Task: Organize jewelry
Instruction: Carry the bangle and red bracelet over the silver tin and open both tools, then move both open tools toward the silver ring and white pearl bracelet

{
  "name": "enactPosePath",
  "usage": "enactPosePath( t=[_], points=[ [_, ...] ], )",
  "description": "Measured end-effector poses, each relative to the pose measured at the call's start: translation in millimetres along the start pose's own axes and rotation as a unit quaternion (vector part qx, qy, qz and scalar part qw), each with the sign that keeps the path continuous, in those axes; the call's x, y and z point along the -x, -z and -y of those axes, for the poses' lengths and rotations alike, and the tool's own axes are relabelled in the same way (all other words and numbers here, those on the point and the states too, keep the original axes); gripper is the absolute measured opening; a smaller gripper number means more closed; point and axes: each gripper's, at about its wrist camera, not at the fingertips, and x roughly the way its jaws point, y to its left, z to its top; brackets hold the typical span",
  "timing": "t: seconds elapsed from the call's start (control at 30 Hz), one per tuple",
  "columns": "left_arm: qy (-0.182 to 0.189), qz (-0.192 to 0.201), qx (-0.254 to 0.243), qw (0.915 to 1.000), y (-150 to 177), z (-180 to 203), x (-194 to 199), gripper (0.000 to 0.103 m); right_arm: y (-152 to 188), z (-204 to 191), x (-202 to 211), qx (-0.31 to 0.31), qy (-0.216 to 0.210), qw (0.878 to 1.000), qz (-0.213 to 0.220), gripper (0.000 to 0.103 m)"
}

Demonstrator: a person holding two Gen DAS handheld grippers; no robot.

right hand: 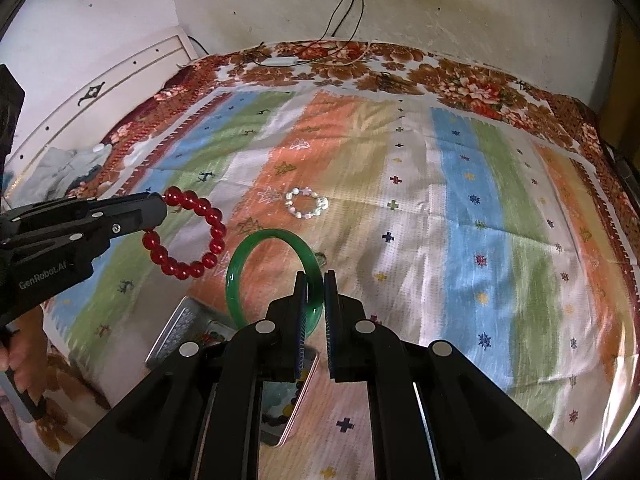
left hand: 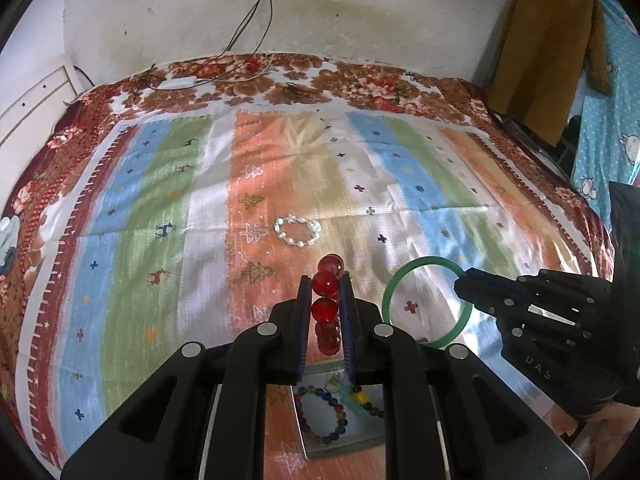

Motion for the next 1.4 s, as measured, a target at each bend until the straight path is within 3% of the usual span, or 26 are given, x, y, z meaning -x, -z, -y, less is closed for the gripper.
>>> enactPosePath(
  t=[0.53,1.27,1.33,1.4],
  points=[
    [0.001,-0.003,-0.004,1.0,32.9,5.7,14.6,0.013,26.7,-9.5,4.6,0.005,-0.004,1.0,-0.017,0.009],
    [0.003,-0.021,-0.001,0.9998,36.4,8.3,6.0,0.013,36.2,-16.8,-4.0,0.009,-0.024,0.999,-0.047,0.011],
    [-0.001,-0.023,0.003,0.9997,36.0,6.1,4.3,0.013,37.0,-16.8,-7.8,0.002,-0.034,0.998,-0.056,0.013],
    [-0.002,-0.022,0.009,0.9997,35.3,2.3,5.0,0.013,36.2,-16.1,-7.6,0.001,-0.031,0.998,-0.055,0.027]
  ],
)
